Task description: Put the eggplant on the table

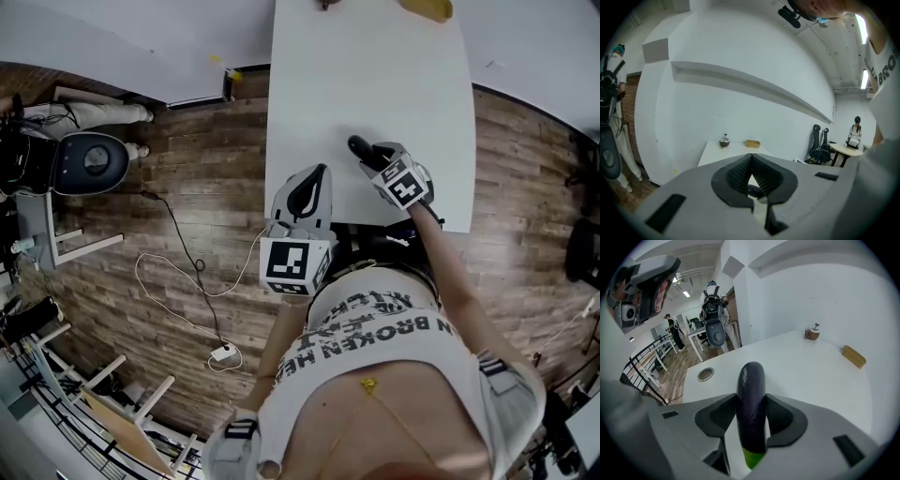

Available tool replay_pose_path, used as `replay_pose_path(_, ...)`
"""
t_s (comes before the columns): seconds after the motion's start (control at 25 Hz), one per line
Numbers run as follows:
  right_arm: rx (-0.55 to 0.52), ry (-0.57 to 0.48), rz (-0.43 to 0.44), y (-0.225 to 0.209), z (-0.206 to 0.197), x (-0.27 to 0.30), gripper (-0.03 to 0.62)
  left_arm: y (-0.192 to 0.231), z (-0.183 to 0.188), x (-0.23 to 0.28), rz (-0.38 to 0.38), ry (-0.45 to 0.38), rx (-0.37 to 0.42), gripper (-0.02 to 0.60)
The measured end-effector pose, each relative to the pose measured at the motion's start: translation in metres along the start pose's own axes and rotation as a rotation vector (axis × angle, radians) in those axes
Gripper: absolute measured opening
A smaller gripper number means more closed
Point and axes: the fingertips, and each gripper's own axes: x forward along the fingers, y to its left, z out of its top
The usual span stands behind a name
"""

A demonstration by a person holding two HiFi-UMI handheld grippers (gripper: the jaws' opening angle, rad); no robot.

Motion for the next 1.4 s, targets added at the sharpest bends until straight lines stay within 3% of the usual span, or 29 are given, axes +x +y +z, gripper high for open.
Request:
replay_pose_path(0.72, 0.02, 0.107, 0.014, -0.004, -0.043, 0.027, 0.192, 0.003, -0.007, 0.001, 0.008, 0.012, -0.009, -0.002)
replay_pose_path(1.4, 0.027, 0.093, 0.031, -0.008, -0.045, 0.024, 0.192, 0.001, -0.002, 0.01, -0.002, 0.011, -0.009, -0.002)
